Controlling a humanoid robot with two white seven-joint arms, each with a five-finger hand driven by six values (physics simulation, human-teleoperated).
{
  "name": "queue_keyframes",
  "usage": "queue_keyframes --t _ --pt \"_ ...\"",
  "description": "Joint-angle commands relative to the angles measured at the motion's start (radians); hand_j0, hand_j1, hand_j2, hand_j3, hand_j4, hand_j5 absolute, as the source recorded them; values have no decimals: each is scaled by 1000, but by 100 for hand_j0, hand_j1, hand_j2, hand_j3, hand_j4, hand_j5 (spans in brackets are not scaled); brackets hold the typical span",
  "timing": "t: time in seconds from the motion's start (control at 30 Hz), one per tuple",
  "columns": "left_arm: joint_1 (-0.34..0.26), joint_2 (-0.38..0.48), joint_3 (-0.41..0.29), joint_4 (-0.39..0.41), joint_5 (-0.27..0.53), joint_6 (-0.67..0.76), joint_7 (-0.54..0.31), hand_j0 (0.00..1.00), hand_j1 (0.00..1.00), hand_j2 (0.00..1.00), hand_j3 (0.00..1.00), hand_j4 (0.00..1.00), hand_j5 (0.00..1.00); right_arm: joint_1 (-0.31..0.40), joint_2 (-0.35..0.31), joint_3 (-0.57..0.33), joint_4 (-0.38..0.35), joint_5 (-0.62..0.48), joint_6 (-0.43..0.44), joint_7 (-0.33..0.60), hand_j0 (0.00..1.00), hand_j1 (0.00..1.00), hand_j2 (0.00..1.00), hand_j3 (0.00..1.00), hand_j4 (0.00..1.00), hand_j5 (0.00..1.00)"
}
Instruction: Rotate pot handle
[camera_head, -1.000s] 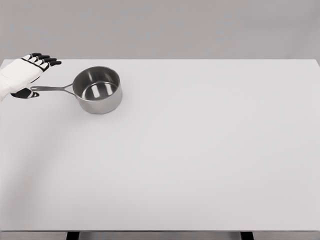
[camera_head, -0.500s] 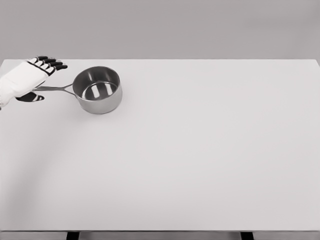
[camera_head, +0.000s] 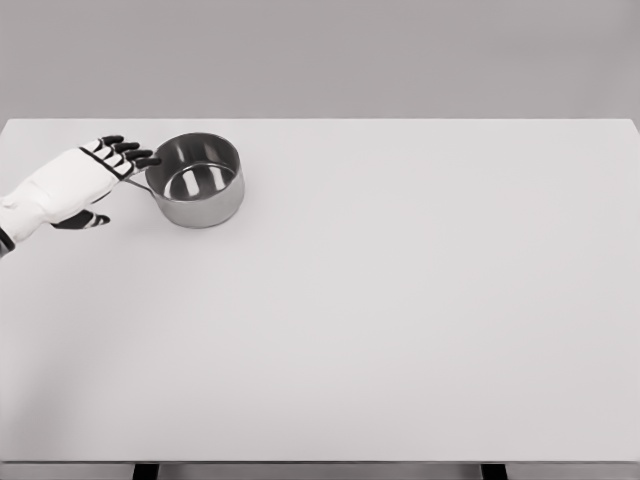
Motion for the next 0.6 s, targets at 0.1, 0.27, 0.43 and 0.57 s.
queue_keyframes --t 0.1,0.27,0.43,0.57 --pt "8 39 9 -88 51 0 1 100 100 100 100 100 100 0 0 0 0 -1 0 0 100 100 100 100 100 100" --pt "130 65 114 -266 76 0 -2 100 100 100 100 100 100 0 0 0 0 -1 0 0 100 100 100 100 100 100" --pt "275 68 263 -379 121 0 -4 100 100 100 100 100 100 0 0 0 0 -1 0 0 100 100 100 100 100 100" --pt "376 64 295 -378 117 0 -10 100 100 100 100 100 100 0 0 0 0 -1 0 0 100 100 100 100 100 100"
